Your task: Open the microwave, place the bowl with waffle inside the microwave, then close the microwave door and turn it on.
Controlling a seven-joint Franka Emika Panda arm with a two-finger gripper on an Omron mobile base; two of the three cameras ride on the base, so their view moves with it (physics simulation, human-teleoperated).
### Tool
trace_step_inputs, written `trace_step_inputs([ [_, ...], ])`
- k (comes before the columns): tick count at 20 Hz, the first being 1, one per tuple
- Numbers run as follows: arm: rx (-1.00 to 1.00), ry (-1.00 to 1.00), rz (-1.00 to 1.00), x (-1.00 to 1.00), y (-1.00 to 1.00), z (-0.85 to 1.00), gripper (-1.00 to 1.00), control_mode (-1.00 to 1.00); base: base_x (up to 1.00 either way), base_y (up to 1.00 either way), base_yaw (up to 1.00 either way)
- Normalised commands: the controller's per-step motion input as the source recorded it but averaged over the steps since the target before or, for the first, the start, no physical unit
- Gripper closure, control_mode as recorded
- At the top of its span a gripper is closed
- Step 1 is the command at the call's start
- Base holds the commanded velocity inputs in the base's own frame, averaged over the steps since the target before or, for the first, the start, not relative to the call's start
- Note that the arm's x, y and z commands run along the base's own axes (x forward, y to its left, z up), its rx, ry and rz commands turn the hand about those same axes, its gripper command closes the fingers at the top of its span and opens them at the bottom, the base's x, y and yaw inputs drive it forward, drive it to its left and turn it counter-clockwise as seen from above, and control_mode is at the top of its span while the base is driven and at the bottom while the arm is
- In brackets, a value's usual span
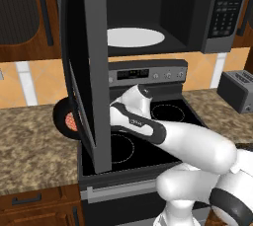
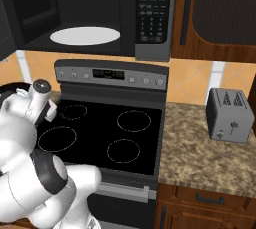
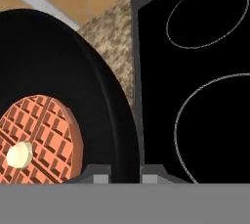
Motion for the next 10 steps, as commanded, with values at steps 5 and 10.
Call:
trace_step_inputs([
  [5, 0.09, 0.14, -0.15, -0.24, -1.0, 1.0, 1.0, -1.0, 0.0, 0.0, 0.0],
  [10, 0.08, 0.19, -0.16, -0.31, -1.0, 1.0, 1.0, -1.0, 0.0, 0.0, 0.0],
])
